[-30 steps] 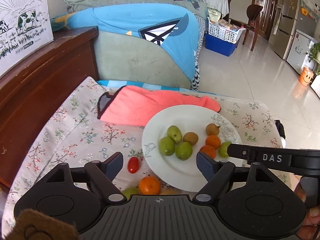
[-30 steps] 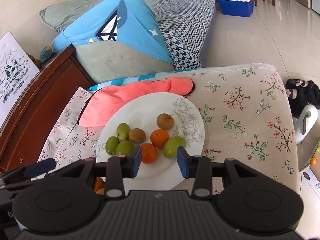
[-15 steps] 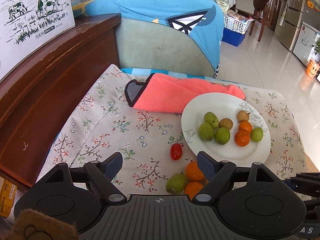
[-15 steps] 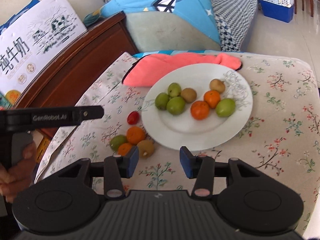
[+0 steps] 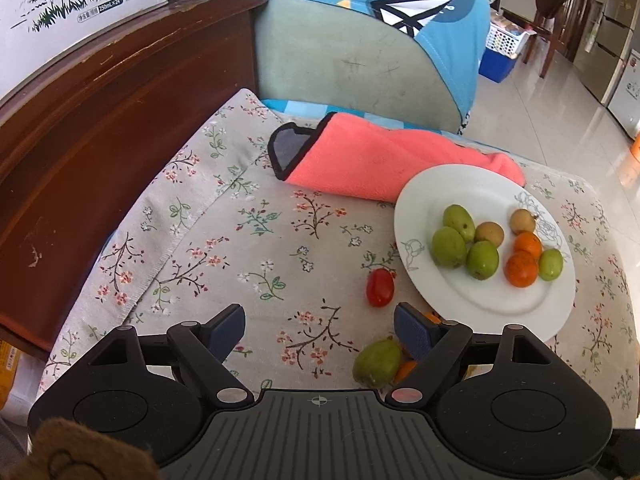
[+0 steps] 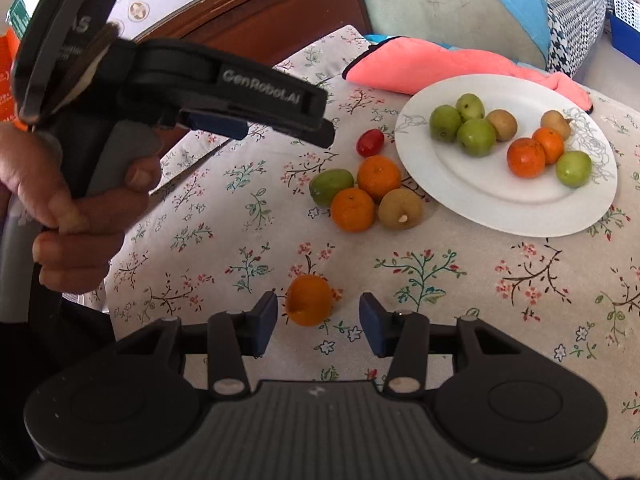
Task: Organize fruits
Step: 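Withdraw both grippers and move the right gripper around a loose tangerine, then close the right gripper on the tangerine while the left grasps the red cherry tomato, then carry the tangerine and the cherry tomato over the white plate, then lower the cherry tomato onto the plate and open the left gripper while the right releases the tangerine, then withdraw both grippers from the plate toward the remaining loose fruits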
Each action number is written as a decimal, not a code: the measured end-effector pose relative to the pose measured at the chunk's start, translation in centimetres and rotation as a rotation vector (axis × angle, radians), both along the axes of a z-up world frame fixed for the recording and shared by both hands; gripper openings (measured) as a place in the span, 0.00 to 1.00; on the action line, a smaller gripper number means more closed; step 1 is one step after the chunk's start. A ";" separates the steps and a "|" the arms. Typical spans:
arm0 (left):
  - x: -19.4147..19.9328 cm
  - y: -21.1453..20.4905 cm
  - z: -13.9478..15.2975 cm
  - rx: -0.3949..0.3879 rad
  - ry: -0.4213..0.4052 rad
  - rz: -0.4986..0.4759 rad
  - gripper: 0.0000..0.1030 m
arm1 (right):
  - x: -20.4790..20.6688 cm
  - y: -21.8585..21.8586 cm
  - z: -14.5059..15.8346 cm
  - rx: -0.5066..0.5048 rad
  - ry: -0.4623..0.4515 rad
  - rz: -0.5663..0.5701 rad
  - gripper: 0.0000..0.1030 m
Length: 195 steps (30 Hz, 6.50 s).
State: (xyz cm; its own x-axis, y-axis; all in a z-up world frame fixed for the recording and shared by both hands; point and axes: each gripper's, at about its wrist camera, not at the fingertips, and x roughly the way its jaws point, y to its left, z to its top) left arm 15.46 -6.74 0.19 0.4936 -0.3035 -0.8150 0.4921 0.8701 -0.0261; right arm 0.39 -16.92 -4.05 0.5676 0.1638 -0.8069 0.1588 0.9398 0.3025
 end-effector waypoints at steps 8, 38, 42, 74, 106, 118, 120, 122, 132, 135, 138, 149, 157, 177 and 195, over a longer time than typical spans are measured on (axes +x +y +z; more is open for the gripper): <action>1.6 -1.9 -1.3 0.034 -0.044 -0.027 0.79 | 0.7 0.2 -0.5 -0.014 0.013 0.003 0.46; 1.8 -3.7 -4.4 -0.003 -0.016 -0.205 0.24 | 1.5 1.7 -0.9 -0.117 -0.004 0.047 0.28; 2.1 -3.4 -4.4 -0.014 -0.003 -0.184 0.18 | 1.5 1.4 -0.9 -0.104 -0.002 0.038 0.28; 2.0 -3.1 -0.2 -0.152 -0.055 -0.072 0.17 | 0.9 -6.4 4.6 -0.045 -0.140 -0.246 0.28; -2.3 -9.4 -2.0 -0.149 0.008 -0.173 0.17 | 6.2 -17.6 1.5 0.000 -0.115 -0.451 0.28; -2.5 -9.8 -1.8 -0.102 -0.015 -0.154 0.33 | 7.4 -17.8 0.8 -0.007 -0.119 -0.443 0.31; -2.6 -9.7 -1.5 -0.090 -0.036 -0.142 0.48 | 7.3 -17.7 1.0 -0.008 -0.126 -0.442 0.31; -2.8 -9.7 -1.1 -0.070 -0.073 -0.133 0.61 | 7.3 -17.7 1.3 -0.011 -0.134 -0.440 0.32; -4.2 -9.7 0.2 0.026 -0.157 -0.137 0.86 | 6.4 -16.9 2.7 -0.024 -0.143 -0.459 0.42; -4.7 -9.6 0.2 0.056 -0.178 -0.134 0.89 | 6.0 -16.3 3.1 -0.048 -0.142 -0.464 0.46; -5.1 -9.2 0.4 0.047 -0.166 -0.126 0.90 | 5.5 -15.6 3.5 -0.066 -0.141 -0.466 0.51; -6.7 -7.4 1.0 -0.026 -0.127 -0.084 0.90 | 3.4 -13.9 4.3 -0.121 -0.113 -0.507 0.58; -7.6 -5.5 0.9 -0.050 -0.058 -0.063 0.90 | 1.2 -12.0 4.8 -0.119 -0.115 -0.515 0.62; -4.4 5.2 0.0 -0.068 -0.020 0.228 0.90 | -1.1 -4.8 3.0 -0.060 -0.127 -0.334 0.51; -4.1 4.1 -1.7 -0.078 -0.012 0.247 0.89 | 2.2 -4.5 -1.2 -0.020 -0.084 -0.355 0.42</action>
